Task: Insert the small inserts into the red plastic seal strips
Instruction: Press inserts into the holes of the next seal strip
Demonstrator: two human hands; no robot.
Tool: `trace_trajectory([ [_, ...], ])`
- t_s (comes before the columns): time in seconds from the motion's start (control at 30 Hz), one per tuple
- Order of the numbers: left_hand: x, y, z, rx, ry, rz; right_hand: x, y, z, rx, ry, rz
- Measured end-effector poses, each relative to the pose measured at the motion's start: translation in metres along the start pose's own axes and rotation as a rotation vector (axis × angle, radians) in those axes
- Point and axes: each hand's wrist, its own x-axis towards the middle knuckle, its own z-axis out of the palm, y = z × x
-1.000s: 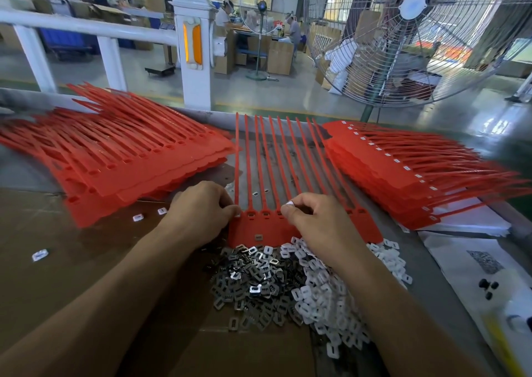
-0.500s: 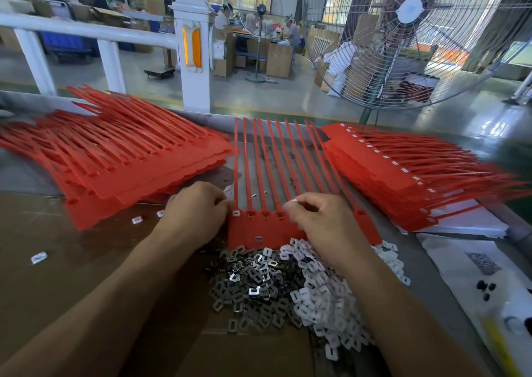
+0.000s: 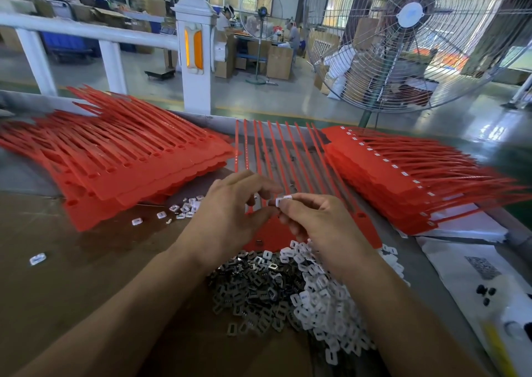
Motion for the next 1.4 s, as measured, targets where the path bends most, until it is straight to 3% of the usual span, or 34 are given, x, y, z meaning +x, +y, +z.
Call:
trace_trajectory([
  [0.2,-0.001,0.002,-0.001,0.029,0.024,0.058,-0.002,-0.001,-0.002,0.024,-0.029,-0.006],
  [0.33,0.0,-0.001,0.0,0.104,0.052,0.06,-0.005,-0.001,0.001,-0.03,0.094,-0.069],
  [0.47,0.001,-0.005,0.002,-0.001,0.071,0.019,-0.006,-0.003,0.004,-0.092,0.115,-0.132],
  [0.73,-0.001,-0.003,0.001,-0.017,0.093,-0.025,-0.006,-0.003,0.006,-0.062,0.115,-0.042],
  [0.97,-0.001,-0.001,-0.002,0.148,0.055,0.042,-0.005,-0.004,0.006,-0.016,0.078,0.027],
  [1.23,0.0,-0.027,-0.014,0.24,0.006,-0.226,-0.002,0.0,0.002,-0.148,0.214,0.052],
  [1.4,0.0,-0.028,-0.006,0.31,-0.055,-0.246,0.0,0.002,0.002,-0.212,0.205,0.056],
])
